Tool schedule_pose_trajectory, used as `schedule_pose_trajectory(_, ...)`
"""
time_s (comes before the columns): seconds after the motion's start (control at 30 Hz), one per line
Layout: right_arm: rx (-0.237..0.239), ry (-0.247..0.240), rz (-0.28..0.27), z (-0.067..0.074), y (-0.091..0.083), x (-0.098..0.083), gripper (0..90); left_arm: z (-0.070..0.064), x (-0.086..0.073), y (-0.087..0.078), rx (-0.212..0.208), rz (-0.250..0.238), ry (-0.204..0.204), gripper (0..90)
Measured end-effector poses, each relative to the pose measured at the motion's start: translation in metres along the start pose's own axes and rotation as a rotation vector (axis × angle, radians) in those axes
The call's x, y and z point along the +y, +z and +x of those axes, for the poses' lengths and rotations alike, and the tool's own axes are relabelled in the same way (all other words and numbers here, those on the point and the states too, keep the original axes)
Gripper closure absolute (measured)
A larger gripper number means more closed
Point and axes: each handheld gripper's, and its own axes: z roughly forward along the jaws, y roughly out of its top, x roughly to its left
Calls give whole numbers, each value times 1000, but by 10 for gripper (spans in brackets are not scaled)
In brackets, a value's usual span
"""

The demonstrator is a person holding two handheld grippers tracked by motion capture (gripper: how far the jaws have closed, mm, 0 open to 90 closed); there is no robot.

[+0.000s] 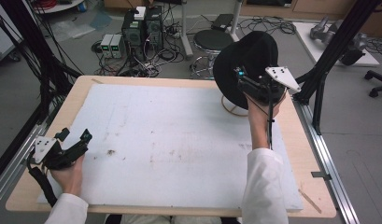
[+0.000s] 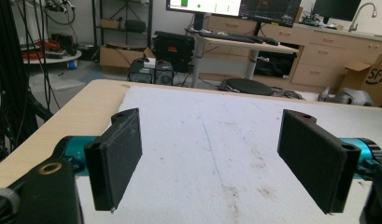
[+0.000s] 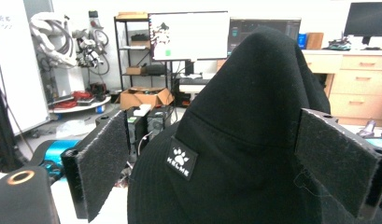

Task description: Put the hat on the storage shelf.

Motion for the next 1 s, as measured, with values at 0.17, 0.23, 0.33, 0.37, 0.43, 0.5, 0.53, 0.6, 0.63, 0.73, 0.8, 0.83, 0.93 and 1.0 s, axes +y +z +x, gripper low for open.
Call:
schedule_pose_trajectory(0.17, 11, -8, -3, 1, -13, -2, 102, 0, 0, 0, 1, -1, -4, 221)
schedule_pose_trajectory(0.23, 12, -12, -1, 1, -20, -4, 102, 0, 0, 0, 1, 1, -2, 221)
schedule_pose_trajectory(0.33, 23, -4, 13, 2, -30, -7, 102, -1, 0, 0, -2, 3, -2, 221)
schedule_pose_trajectory(0.37, 29, -5, 18, 1, -32, -8, 102, -1, 0, 0, -3, 3, -2, 221)
schedule_pose_trajectory(0.43, 38, -1, 25, 3, -39, -10, 102, -2, 0, 0, -4, 3, -2, 221)
schedule_pose_trajectory(0.5, 42, -12, 35, 4, -44, -12, 102, -2, -1, 1, -3, 4, -4, 221)
schedule_pose_trajectory(0.53, 46, -22, 41, 5, -47, -13, 102, -2, -1, 1, -3, 4, -5, 221)
schedule_pose_trajectory(0.6, 50, -29, 43, 5, -50, -15, 102, -2, -1, 0, -3, 4, -7, 221)
schedule_pose_trajectory(0.63, 53, -27, 43, 5, -53, -16, 102, -2, -1, 1, -3, 3, -8, 221)
schedule_pose_trajectory(0.73, 59, -27, 42, 7, -60, -19, 102, -2, -1, 1, -3, 3, -8, 221)
schedule_pose_trajectory(0.8, 68, -30, 41, 8, -64, -23, 102, -2, -1, 0, -3, 3, -10, 221)
schedule_pose_trajectory(0.83, 73, -26, 33, 9, -66, -25, 102, -2, -1, 0, -3, 2, -11, 221)
schedule_pose_trajectory(0.93, 82, -21, 18, 12, -72, -33, 102, -2, -1, 1, -2, 2, -14, 221)
schedule_pose_trajectory(1.0, 93, -25, 27, 13, -73, -38, 102, -2, -1, 0, -3, 2, -16, 221)
